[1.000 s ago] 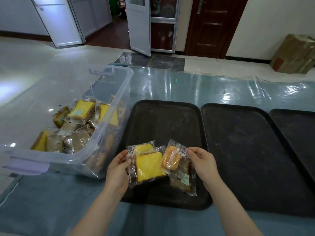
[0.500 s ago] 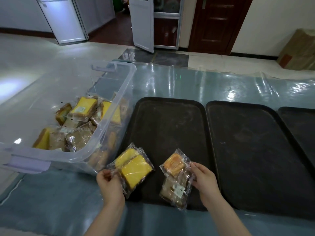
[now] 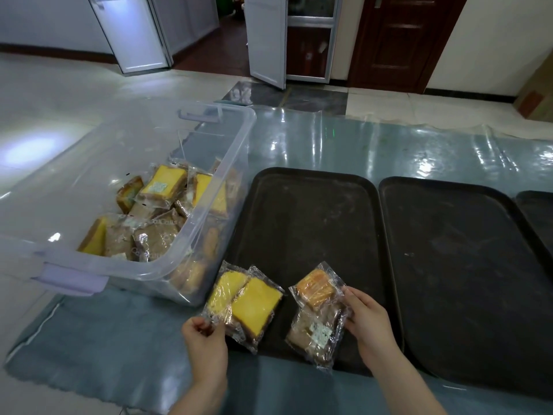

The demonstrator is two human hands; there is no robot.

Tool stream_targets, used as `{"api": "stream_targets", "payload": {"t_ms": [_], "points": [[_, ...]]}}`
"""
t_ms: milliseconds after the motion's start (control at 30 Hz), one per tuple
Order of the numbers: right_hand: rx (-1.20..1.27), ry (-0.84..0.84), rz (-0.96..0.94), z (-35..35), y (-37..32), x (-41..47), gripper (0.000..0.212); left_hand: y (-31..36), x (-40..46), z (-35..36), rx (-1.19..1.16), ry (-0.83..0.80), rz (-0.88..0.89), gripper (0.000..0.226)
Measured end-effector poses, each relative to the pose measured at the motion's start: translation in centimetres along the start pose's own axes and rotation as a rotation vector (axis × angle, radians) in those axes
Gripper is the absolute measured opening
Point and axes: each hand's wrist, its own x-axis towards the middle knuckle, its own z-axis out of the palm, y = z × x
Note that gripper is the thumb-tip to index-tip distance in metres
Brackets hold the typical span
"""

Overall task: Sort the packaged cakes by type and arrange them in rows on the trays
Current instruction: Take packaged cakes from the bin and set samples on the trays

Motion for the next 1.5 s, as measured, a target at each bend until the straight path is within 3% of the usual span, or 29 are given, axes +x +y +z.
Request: {"api": "stream_targets", "payload": {"t_ms": [300,400,467,533,633,700,800,1000,1300,1400,1500], "points": [[0.008,-0.007,0.009,0.4,0.0,0.1,0.014,-0.2,-0.2,-0.2,0.027,0.015,0.023,0.027],[0.004,-0.008,0.007,0.5,-0.1,0.1,0.016,-0.4,0.1,-0.6,0.143,0.016,0.124,0.03],[0.003,-0.01,0.003,0.6,-0.2,0.0,0.016,-0.3,0.0,-1.0,0.274,0.003,0.274,0.03],[0.017,-0.003,0.002,0.7,-0.3,-0.1,0.016,0.1,-0.3,-1.4,0.419,-0.067,0.541,0.029],[0.018,-0.002,0.0,0.9,-0.2,-0.3,0.016,0.8,0.0,-1.7,0.716,-0.345,0.99,0.012],[0.012,-0.002,-0.005,1.0,-0.1,-0.5,0.016,0.4,0.7,-1.5,0.967,-0.537,1.149,0.029],[0.008,0.01,-0.012,1.1,-0.1,-0.6,0.017,0.4,1.3,-0.8,1.267,-0.686,1.154,0.055],[0.014,0.037,-0.011,1.2,0.2,-1.3,0.017,1.1,0.7,0.1,1.551,-0.754,1.035,0.061],[0.056,0.098,-0.029,1.5,0.3,-2.9,0.017,2.1,0.1,0.8,1.582,-0.663,0.98,0.061],[0.077,0.153,-0.041,1.0,0.7,-3.5,0.017,1.9,0.6,0.7,1.588,-0.746,0.897,0.065],[0.119,0.194,-0.046,0.2,1.0,-3.9,0.019,2.0,0.6,0.5,1.529,-0.75,0.989,0.064]]}}
